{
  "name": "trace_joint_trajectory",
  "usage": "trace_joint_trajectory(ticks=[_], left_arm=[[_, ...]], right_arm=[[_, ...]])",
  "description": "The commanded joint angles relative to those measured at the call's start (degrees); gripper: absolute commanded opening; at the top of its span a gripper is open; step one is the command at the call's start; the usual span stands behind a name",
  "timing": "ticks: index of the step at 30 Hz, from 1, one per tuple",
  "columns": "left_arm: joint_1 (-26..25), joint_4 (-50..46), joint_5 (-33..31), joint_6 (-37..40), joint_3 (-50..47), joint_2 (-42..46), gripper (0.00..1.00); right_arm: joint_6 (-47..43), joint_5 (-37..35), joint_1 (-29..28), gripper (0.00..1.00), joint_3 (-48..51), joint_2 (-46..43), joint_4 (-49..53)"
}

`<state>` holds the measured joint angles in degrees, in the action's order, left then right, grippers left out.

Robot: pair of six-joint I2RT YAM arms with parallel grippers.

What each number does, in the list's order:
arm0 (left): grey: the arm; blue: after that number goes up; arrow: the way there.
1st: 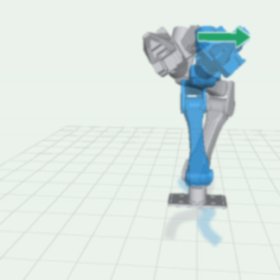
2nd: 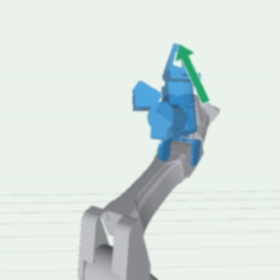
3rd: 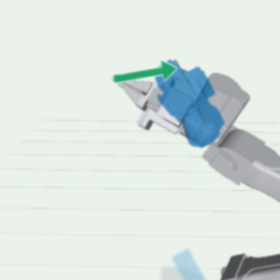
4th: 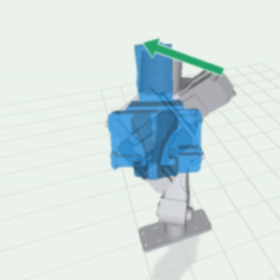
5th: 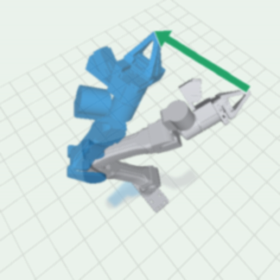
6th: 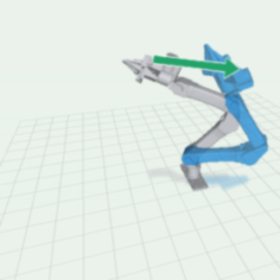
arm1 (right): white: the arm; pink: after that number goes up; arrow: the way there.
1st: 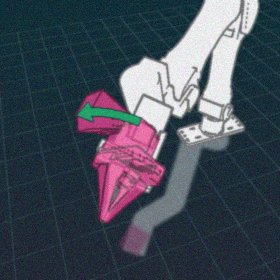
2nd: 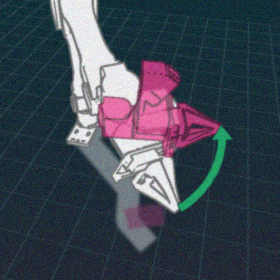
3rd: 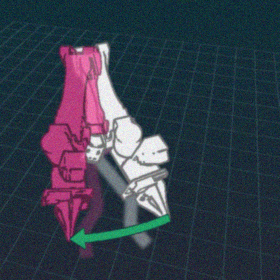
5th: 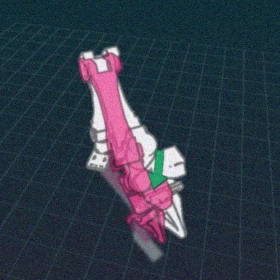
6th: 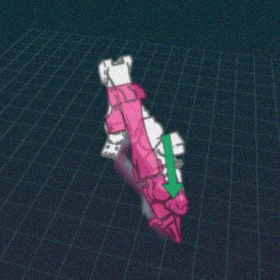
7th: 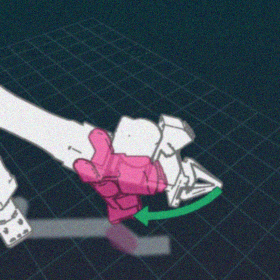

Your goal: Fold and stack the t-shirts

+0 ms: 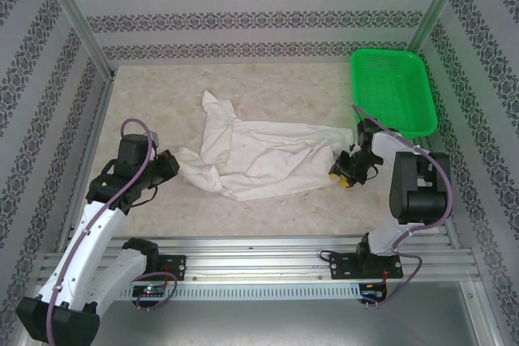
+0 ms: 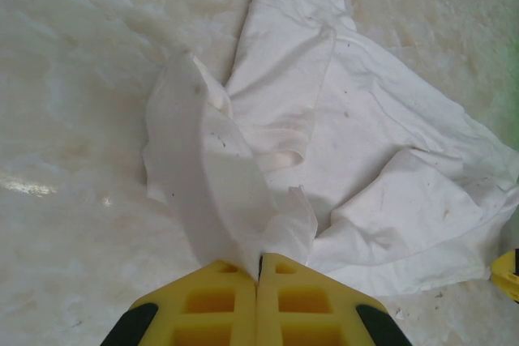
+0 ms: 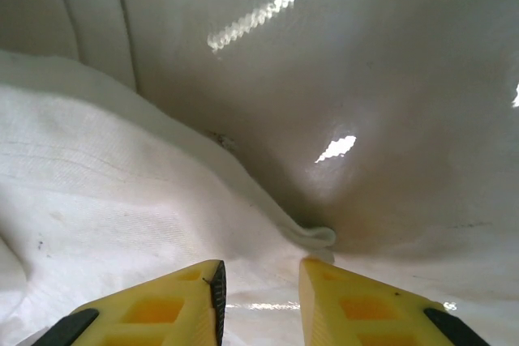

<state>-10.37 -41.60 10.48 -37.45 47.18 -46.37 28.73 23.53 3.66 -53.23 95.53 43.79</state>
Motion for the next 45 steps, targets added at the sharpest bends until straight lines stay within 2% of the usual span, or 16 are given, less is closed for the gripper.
trace_joint_trajectory(ticks=[1, 7, 13, 20, 26, 45], left_arm=[[0.81, 1.12, 0.18, 1.19, 0.90, 0.49, 0.00], [0.86, 1.72, 0.15, 0.89, 0.61, 0.39, 0.00], [0.96, 2.03, -0.08, 1.33, 0.86, -0.32, 0.00], [1.63, 1.77, -0.59, 1.90, 2.69, -0.40, 0.00], [1.76, 1.19, -0.72, 2.39, 3.53, -0.43, 0.00], [1.84, 2.84, 0.20, 3.17, 4.20, -1.62, 0.00]], right_arm=[[1.21, 0.83, 0.58, 0.32, 1.65, -2.49, 1.87], [1.83, 0.53, 0.87, 0.34, 4.79, -3.79, 0.89], [2.31, 0.17, 1.52, 0.33, 2.02, 0.98, -2.70], [2.86, -1.02, 1.66, 0.25, -2.83, 6.12, -4.68], [3.18, -1.73, 2.04, 0.19, -5.03, 6.60, -4.76], [3.27, 0.33, 2.71, 0.23, -8.32, 9.61, -6.61]])
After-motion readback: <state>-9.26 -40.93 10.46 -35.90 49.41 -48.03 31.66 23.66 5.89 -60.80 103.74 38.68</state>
